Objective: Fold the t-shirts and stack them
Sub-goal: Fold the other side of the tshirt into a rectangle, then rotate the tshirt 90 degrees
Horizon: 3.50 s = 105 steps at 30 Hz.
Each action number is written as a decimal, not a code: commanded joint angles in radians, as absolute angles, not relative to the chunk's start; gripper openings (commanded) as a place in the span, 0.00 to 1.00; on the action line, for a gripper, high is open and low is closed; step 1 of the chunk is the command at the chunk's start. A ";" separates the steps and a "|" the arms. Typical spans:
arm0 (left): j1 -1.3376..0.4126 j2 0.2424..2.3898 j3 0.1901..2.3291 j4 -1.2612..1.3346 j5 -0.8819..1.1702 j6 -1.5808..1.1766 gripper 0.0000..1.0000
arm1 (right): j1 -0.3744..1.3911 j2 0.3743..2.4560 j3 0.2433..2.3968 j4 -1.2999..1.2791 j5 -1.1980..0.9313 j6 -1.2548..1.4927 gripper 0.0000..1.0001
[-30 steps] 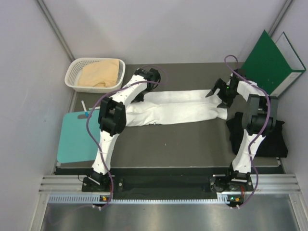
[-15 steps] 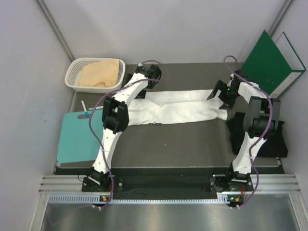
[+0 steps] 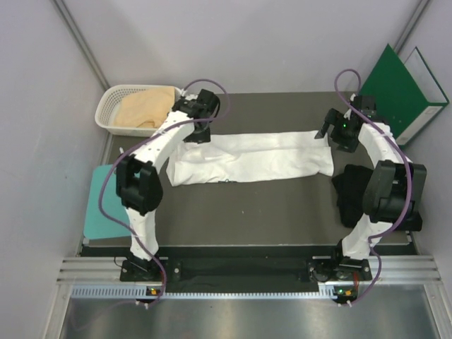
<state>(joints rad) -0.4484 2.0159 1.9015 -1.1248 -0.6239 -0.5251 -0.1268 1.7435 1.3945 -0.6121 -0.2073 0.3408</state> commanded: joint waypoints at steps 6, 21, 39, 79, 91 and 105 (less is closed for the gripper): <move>-0.449 1.809 1.582 -0.806 -0.246 -0.641 0.00 | -0.121 1.753 1.399 -0.583 -0.212 0.337 0.99; -0.423 2.112 1.776 -0.847 -0.285 -0.655 0.00 | -0.123 1.743 1.374 -0.583 -0.232 0.336 1.00; -0.408 2.339 2.064 -0.701 -0.161 -0.606 0.00 | -0.126 1.786 1.397 -0.597 -0.232 0.330 1.00; -0.319 2.166 1.729 -0.623 -0.048 -0.640 0.00 | -0.132 1.875 1.448 -0.607 -0.252 0.339 1.00; -0.345 2.247 1.858 -0.510 0.038 -0.667 0.00 | -0.135 1.868 1.448 -0.617 -0.233 0.336 1.00; -0.347 2.378 2.167 -0.463 0.167 -0.677 0.00 | -0.138 1.862 1.443 -0.621 -0.210 0.330 1.00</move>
